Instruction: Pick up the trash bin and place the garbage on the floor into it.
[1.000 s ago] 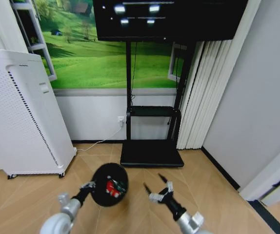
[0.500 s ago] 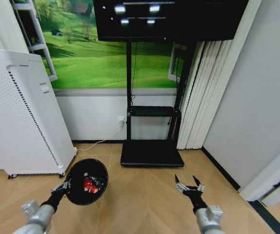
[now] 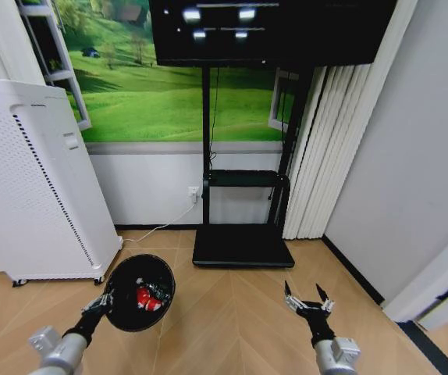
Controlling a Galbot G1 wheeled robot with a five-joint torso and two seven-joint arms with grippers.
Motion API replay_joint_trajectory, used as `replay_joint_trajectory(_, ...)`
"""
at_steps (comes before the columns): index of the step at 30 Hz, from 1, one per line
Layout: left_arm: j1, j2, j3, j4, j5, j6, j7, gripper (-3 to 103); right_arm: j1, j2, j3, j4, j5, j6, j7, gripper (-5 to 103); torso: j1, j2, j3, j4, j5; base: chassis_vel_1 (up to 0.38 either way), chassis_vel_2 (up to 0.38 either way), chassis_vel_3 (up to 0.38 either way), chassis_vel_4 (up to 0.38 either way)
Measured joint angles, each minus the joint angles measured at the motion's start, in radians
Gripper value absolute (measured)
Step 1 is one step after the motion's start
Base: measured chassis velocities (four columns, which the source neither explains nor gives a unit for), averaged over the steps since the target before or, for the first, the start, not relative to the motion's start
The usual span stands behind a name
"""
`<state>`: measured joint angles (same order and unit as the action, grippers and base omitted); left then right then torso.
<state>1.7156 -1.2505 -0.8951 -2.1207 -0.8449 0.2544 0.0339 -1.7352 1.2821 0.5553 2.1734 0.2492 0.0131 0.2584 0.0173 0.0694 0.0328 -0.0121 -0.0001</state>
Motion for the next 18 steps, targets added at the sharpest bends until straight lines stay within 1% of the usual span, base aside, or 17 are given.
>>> replay_joint_trajectory(7, 0.055, -0.028, -0.026, -0.031, 0.0, 0.011, -0.014, 4, 0.0, -0.001, -0.001, -0.001, 0.0, 0.001, -0.001, 100, 0.0, 0.0, 0.0, 0.0001, 0.0002, 0.0, 0.0, 0.0, 0.0)
replay_joint_trajectory(18, 0.122, -0.054, -0.063, -0.059, 0.003, 0.018, -0.015, 4, 0.001, -0.002, -0.002, -0.001, 0.001, 0.002, -0.002, 100, 0.0, 0.0, 0.0, 0.0001, 0.0001, 0.0, 0.0, 0.0, 0.0)
